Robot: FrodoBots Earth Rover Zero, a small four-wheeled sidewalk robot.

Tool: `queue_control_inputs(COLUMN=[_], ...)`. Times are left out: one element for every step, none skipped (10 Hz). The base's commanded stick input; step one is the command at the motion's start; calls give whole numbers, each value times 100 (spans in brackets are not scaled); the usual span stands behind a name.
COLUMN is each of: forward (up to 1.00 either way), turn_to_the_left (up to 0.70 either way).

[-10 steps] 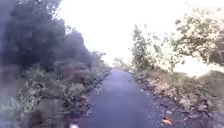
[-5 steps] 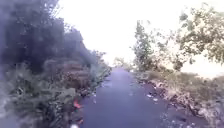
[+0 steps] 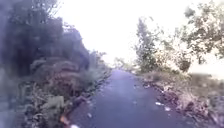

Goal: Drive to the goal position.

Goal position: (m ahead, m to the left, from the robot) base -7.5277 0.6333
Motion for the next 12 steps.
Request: queue_control_inputs(forward=[85,85,85,85,85,85,85,85,85,85,85,85], turn_to_the_left=[-34,-26,-17,0,0,0,0,0,0,0,0,0])
